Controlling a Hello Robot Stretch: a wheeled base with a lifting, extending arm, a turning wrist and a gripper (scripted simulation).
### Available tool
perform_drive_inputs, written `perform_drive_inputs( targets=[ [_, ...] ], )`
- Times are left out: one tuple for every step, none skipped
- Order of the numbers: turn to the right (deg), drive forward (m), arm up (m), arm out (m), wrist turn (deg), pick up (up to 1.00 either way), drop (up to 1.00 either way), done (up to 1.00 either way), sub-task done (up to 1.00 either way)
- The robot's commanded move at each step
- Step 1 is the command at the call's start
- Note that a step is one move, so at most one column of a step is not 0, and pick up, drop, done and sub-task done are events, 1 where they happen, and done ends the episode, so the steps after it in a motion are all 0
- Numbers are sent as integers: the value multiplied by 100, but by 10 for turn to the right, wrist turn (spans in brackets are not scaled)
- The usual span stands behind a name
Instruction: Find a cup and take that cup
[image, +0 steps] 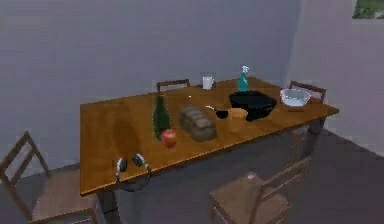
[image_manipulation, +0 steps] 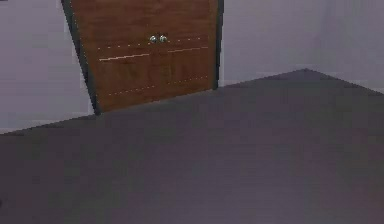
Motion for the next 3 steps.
perform_drive_inputs(
  targets=[
    [210, 0, 0, 0, 0, 0, 0, 0, 0],
    [0, 10, 0, 0, 0, 0, 0, 0, 0],
    [-450, 0, 0, 0, 0, 0, 0, 0, 0]
  ],
)
